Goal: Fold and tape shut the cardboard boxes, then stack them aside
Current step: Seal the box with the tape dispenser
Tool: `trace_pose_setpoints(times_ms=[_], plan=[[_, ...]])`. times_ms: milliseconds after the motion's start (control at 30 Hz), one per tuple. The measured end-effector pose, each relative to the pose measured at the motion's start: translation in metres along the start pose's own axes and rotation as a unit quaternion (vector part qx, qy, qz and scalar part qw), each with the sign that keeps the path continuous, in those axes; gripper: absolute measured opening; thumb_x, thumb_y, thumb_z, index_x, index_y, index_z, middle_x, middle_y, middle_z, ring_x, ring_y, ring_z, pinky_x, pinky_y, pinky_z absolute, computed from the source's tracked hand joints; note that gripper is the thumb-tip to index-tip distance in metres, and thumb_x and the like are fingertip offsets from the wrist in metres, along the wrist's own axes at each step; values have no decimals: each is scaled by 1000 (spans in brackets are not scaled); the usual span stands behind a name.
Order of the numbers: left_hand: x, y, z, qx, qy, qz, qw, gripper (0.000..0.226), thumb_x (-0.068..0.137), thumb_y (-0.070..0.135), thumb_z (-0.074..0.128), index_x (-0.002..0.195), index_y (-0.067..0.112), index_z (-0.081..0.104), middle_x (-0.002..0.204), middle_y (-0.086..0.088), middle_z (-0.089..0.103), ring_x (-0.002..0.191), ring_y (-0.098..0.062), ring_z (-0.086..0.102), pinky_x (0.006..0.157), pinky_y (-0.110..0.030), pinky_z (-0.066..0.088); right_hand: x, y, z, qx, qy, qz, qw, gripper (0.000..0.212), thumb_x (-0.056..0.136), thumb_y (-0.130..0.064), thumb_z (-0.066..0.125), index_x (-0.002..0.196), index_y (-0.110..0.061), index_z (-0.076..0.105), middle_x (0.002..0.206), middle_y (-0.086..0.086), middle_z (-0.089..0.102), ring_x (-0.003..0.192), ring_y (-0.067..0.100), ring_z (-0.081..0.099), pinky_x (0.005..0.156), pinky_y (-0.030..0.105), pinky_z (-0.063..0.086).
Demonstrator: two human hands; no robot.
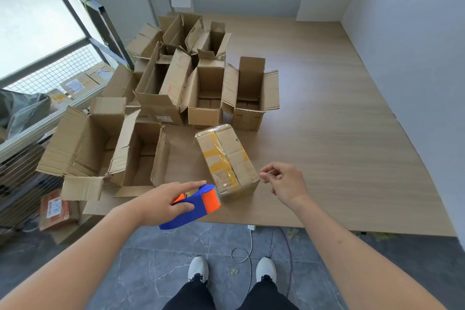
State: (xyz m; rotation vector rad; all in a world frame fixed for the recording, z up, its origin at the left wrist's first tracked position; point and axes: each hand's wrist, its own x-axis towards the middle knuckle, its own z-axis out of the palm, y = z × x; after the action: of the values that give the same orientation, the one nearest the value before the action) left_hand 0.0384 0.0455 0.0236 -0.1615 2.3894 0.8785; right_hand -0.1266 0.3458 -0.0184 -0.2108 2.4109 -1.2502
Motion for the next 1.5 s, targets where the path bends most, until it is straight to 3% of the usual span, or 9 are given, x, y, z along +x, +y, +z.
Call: trace_pose_setpoints(times_ms=[433, 500, 567, 667, 767, 867, 967, 1267, 1500], plan=[[24, 4, 4, 34, -21, -43, 998, 60, 102, 47, 52, 146, 69, 19, 124, 9, 56, 110, -9, 54, 99, -37, 46, 16, 19, 9, 48, -81, 17, 995, 5, 97, -15, 69, 97, -19, 72, 90, 13, 70, 58, 16, 58, 54, 29, 52], [27, 6, 4, 35, -19, -43, 998, 60, 102, 45, 53, 147, 67, 20, 121, 10, 56, 108, -8, 55, 98, -36, 46, 16, 26, 11, 21, -117, 14, 993, 18, 102, -29, 62, 120, -26, 65, 103, 2, 69, 78, 15, 64, 67, 31, 53], [28, 6, 3, 32, -20, -43, 998, 60, 102, 44, 54, 148, 66, 22, 122, 9, 55, 108, -8, 55, 98, -35, 46, 16, 34, 12, -23, -150, 10, 988, 51, 104, -45, 51, 152, -33, 38, 132, -7, 59, 115, 17, 60, 94, 34, 48], [31, 6, 3, 33, -27, -40, 998, 60, 102, 44, 54, 145, 69, 21, 123, 9, 55, 109, -9, 54, 99, -36, 46, 15, 35, 18, -111, -107, -89, 984, 61, 107, -47, 40, 162, -29, 20, 167, -5, 23, 154, 11, 19, 124, 33, 20], [36, 7, 2, 28, -33, -39, 998, 60, 102, 44, 54, 146, 68, 21, 124, 8, 55, 111, -10, 54, 101, -38, 45, 13, 18, 33, -283, -110, -232, 924, 79, 100, -69, 30, 164, -33, 2, 170, -9, -17, 155, 8, -17, 126, 29, -5], [37, 7, 0, 29, -36, -34, 998, 61, 102, 42, 54, 148, 66, 23, 126, 7, 55, 114, -11, 53, 103, -38, 43, 20, 19, 53, -390, -90, -327, 856, 84, 97, -78, 19, 164, -29, 6, 172, 2, -9, 158, 21, -10, 129, 45, 6], [38, 5, 0, 13, -41, -34, 999, 60, 103, 41, 55, 148, 67, 23, 127, 8, 54, 114, -11, 53, 104, -38, 43, 28, 29, 61, -394, -82, -345, 848, 80, 99, -74, 19, 163, -26, 20, 171, 6, 10, 158, 26, 7, 124, 51, 26], [26, -14, 9, -132, -55, -23, 989, 58, 103, 40, 58, 142, 71, 30, 135, 27, 53, 115, -2, 56, 97, -31, 51, 34, 34, 61, -393, -68, -373, 838, 79, 99, -72, 24, 163, -26, 22, 171, 8, 12, 158, 27, 7, 126, 50, 21], [15, -16, 0, -101, -77, -26, 992, 55, 103, 46, 53, 142, 73, 25, 134, 32, 49, 112, 8, 54, 85, -19, 51, 31, 33, 59, -409, -82, -359, 835, 77, 100, -71, 21, 164, -30, 12, 172, 5, 2, 159, 25, -2, 128, 47, 16]])
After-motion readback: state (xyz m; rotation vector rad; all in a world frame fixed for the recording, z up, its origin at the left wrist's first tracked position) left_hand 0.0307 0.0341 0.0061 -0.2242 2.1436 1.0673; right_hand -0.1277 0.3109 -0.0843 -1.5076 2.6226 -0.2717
